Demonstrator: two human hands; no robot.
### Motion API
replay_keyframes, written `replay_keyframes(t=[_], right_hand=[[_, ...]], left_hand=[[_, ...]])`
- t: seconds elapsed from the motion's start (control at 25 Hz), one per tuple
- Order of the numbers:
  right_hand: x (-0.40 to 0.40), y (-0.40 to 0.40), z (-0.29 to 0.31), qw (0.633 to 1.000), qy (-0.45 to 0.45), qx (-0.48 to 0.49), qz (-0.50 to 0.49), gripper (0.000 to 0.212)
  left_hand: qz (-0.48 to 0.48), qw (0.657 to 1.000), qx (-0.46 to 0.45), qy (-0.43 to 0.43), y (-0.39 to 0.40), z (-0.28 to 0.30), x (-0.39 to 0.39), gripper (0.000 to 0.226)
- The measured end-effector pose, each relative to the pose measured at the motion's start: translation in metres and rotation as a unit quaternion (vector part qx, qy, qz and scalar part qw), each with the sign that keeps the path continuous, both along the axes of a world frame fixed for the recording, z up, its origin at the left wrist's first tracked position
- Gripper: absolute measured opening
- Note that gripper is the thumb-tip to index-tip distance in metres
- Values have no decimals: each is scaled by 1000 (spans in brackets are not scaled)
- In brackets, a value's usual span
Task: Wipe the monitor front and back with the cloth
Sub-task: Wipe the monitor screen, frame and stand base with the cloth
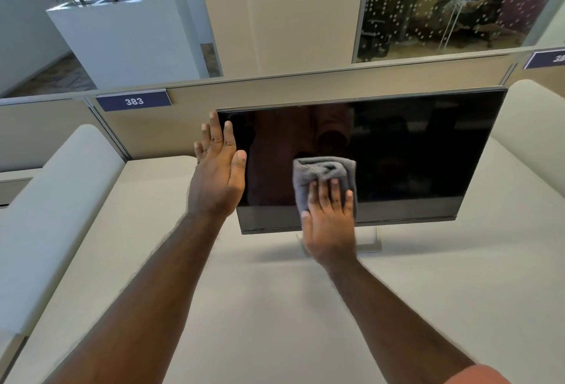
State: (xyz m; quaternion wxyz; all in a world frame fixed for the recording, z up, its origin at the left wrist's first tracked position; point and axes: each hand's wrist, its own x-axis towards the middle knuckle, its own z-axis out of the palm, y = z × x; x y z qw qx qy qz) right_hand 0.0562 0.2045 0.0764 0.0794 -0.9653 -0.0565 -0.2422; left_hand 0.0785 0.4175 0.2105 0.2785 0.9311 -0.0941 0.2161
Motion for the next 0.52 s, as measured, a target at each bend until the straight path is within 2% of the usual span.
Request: replay_keyframes(t=[0.2, 0.28, 0.4, 0.52], right_hand=[[-13, -86, -11, 982, 66, 89, -154, 66], [-9, -93, -3, 976, 68, 133, -160, 67], [-6, -67, 7, 991, 36, 98, -85, 69], [-11, -14, 1, 997, 28, 50, 54, 70]], left_hand=[[23, 997, 69, 6, -15, 2, 3, 62], [30, 996, 81, 5, -20, 2, 4, 63], [39, 995, 91, 3, -27, 2, 5, 63], [36, 995, 96, -2, -32, 3, 7, 64]])
